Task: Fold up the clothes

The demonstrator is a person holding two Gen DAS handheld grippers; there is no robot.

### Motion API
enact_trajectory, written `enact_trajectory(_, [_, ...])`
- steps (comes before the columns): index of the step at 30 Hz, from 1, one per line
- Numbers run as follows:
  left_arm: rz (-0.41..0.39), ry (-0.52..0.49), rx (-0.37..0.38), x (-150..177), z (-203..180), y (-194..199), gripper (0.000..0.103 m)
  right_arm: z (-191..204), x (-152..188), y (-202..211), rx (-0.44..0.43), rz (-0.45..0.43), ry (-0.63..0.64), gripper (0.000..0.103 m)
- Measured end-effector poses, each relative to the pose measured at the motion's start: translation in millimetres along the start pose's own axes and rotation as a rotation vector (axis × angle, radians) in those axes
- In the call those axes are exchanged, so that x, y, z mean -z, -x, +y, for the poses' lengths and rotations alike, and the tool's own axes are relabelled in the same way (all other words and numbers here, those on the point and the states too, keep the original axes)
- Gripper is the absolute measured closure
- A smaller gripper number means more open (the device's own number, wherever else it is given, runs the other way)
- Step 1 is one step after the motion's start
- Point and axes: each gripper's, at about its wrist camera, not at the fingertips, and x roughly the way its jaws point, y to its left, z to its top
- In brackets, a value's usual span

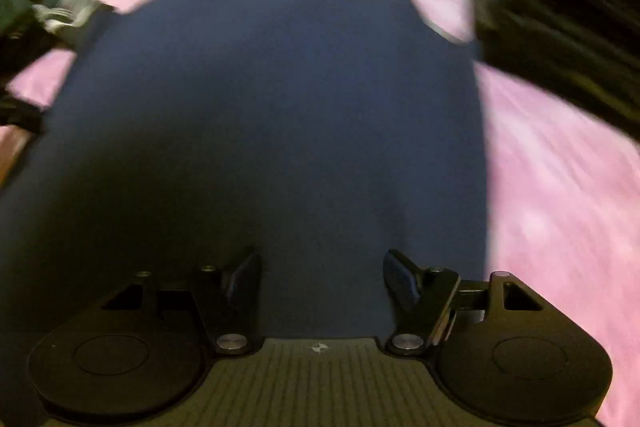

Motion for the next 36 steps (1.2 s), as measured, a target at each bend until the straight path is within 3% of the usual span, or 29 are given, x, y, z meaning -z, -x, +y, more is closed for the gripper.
enact_trajectory(3, [-0.003, 0.052, -0.002, 31, -5, 25, 0.079, 17, 19, 32, -0.016, -0.021, -0.005, 0.032])
enact_trajectory(9, [0.013, 0.094, 0.082, 109, -36, 75, 0.072, 98, 63, 63, -0.209, -0.021, 0.127, 0.032])
enact_trajectory(13, [0.028, 0.111, 0.154, 158, -71, 90, 0.061, 143, 96, 72, -0.333, -0.040, 0.287, 0.032])
enact_trajectory(17, [0.030, 0.117, 0.104, 202, -98, 95, 0.061, 189, 131, 84, -0.400, -0.090, 0.549, 0.032])
enact_trajectory(21, [0.007, 0.127, 0.026, 227, -106, 104, 0.061, 229, 153, 81, -0.390, -0.150, 0.724, 0.032])
enact_trajectory(28, [-0.066, 0.149, -0.017, 257, -89, 129, 0.059, 298, 177, 70, -0.287, -0.223, 0.826, 0.033])
enact_trajectory(29, [-0.079, 0.146, -0.012, 260, -86, 131, 0.058, 303, 180, 68, -0.260, -0.225, 0.841, 0.037])
enact_trajectory(30, [-0.089, 0.141, -0.006, 268, -84, 136, 0.057, 307, 183, 67, -0.228, -0.223, 0.849, 0.050])
enact_trajectory(32, [-0.103, 0.118, 0.000, 278, -77, 142, 0.057, 313, 186, 65, -0.160, -0.218, 0.855, 0.059])
enact_trajectory(33, [-0.110, 0.103, -0.001, 283, -74, 146, 0.057, 317, 188, 63, -0.125, -0.216, 0.858, 0.070])
enact_trajectory(34, [-0.118, 0.086, 0.000, 288, -70, 150, 0.057, 314, 186, 67, -0.101, -0.216, 0.838, 0.097])
enact_trajectory(35, [-0.131, 0.064, 0.007, 291, -68, 153, 0.057, 308, 182, 73, -0.081, -0.218, 0.809, 0.103])
enact_trajectory(36, [-0.139, 0.038, 0.009, 291, -68, 154, 0.057, 303, 179, 78, -0.060, -0.219, 0.779, 0.103])
